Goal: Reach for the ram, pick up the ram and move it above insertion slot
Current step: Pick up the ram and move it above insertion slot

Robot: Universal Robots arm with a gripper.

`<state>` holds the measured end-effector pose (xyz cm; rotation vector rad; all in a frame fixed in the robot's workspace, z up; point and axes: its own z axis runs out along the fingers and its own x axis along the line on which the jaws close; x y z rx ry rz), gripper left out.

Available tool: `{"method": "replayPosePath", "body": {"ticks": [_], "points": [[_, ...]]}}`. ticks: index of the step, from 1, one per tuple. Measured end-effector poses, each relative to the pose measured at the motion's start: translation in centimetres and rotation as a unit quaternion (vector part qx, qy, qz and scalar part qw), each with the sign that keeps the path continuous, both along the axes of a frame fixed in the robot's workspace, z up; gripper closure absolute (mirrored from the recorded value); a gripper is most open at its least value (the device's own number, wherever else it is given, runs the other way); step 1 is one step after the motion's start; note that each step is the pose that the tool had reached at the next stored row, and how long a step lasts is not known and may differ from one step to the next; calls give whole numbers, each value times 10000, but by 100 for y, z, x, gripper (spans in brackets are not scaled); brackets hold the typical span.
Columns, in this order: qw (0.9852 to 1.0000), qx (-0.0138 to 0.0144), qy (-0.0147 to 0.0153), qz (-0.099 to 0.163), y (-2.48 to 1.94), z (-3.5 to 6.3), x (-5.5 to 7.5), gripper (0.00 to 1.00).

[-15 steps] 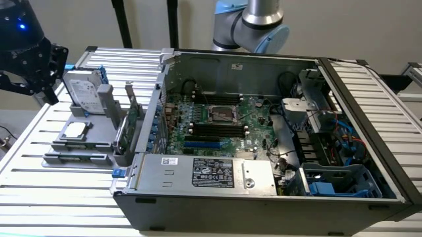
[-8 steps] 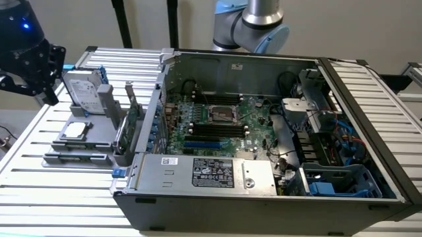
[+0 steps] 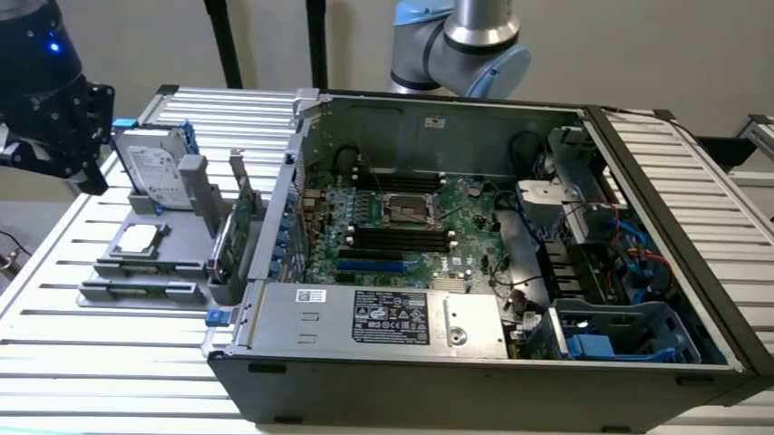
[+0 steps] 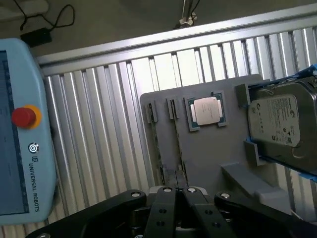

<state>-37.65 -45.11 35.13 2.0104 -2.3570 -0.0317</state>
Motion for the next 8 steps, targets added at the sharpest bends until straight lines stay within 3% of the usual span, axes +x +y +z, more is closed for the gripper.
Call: {"method": "replayPosePath", "body": {"ticks": [2,5,8], "points": [[9999,0,-17,139,0,-2,0,89],[9997,0,-69,239,0,-3,-2,89],[9997,0,-70,239,0,-3,-2,89]]}}
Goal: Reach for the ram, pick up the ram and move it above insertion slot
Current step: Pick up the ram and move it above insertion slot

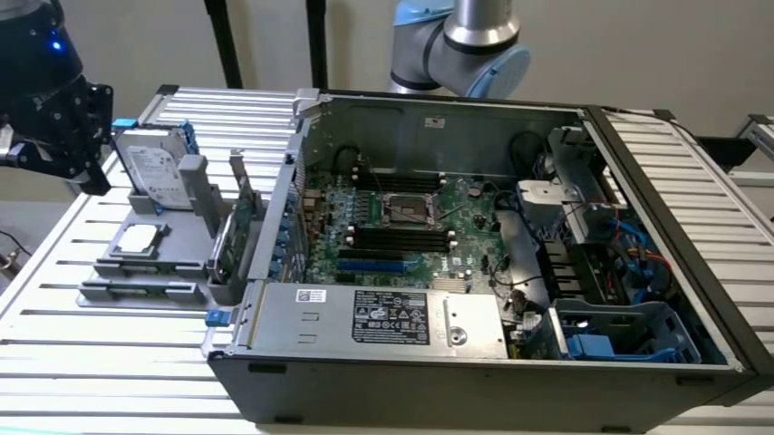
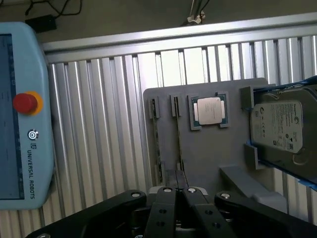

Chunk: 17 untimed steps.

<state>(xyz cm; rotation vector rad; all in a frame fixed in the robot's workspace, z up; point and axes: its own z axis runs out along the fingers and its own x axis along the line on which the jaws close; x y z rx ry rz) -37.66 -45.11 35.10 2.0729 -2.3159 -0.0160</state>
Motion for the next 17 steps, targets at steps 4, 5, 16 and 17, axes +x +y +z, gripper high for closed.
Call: {"method": "replayPosePath", "body": {"ticks": [4,5,16,17], "points": [[10000,-1,2,0,0,0,-1,76],[10000,0,4,0,0,-3,-1,70],[10000,-1,5,0,-6,-184,-1,58],[10000,0,5,1,-7,-202,-1,58]]}}
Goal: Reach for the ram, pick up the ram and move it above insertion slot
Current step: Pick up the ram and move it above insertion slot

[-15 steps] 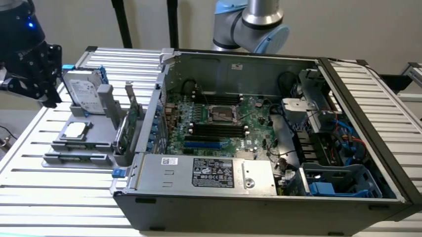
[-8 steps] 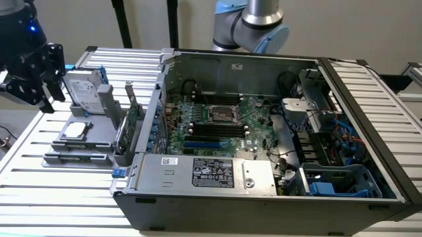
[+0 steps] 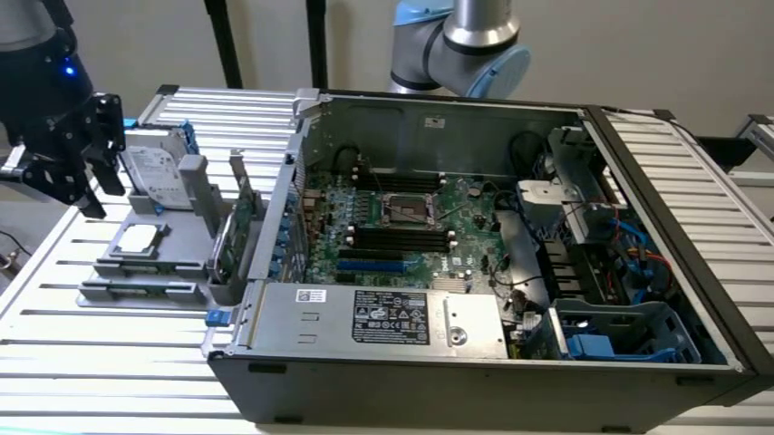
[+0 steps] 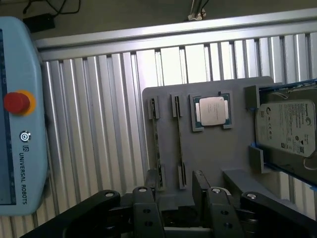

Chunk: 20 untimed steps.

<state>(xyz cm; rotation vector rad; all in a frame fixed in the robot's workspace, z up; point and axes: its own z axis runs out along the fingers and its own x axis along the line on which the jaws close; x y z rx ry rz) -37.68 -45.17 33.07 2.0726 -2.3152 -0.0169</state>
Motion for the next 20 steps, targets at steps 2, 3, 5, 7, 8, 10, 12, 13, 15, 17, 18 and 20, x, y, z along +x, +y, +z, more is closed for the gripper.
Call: {"method": "replayPosePath", "body": {"ticks": [2,3,5,7,8,10,12,13,15,17,18,20], "points": [[10000,0,0,0,-2,-36,-1,58],[10000,0,0,2,-4,-54,-2,58],[10000,0,0,22,-13,-91,-5,58],[10000,0,0,46,-22,-127,-9,58],[10000,0,0,58,-26,-145,-10,58],[10000,0,0,78,-36,-181,-13,58],[10000,0,1,99,-50,-218,-16,58],[9999,0,0,109,-57,-237,-16,58],[9999,0,0,131,-74,-272,-16,58],[9999,0,0,152,-93,-308,-17,58],[9999,0,1,164,-102,-326,-16,58],[9998,0,1,190,-121,-362,-16,58]]}}
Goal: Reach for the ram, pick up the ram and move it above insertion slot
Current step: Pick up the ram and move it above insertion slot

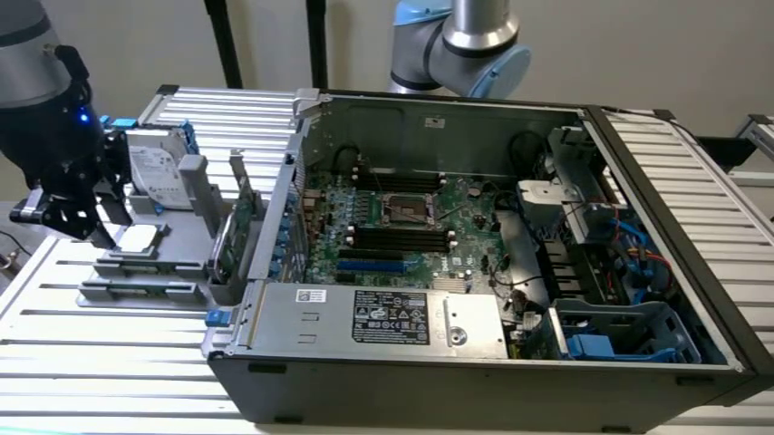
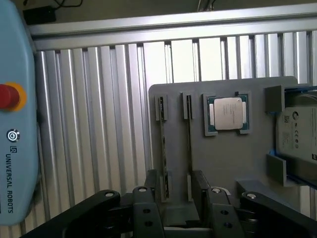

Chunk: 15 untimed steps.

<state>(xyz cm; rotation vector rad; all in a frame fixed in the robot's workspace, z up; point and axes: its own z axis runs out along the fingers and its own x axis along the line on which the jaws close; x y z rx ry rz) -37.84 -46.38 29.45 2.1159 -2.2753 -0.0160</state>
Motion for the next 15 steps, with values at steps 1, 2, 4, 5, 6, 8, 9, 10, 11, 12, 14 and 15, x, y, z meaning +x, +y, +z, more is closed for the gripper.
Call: {"method": "replayPosePath", "body": {"ticks": [1,2,4,5,6,8,9,10,11,12,14,15], "points": [[10000,1,-1,16,-9,-20,0,58],[10000,1,-1,32,-17,-39,0,58],[10000,1,0,64,-31,-74,0,58],[10000,1,-1,79,-38,-92,0,58],[10000,1,-1,94,-44,-111,0,58],[9999,1,0,120,-52,-147,0,58],[9999,1,-1,131,-54,-165,-1,58],[9999,0,0,142,-54,-183,-1,58],[9999,1,0,155,-55,-202,0,58],[9999,1,-1,168,-55,-219,0,58],[9998,1,0,195,-56,-257,0,58],[9998,1,0,207,-56,-275,0,58]]}}
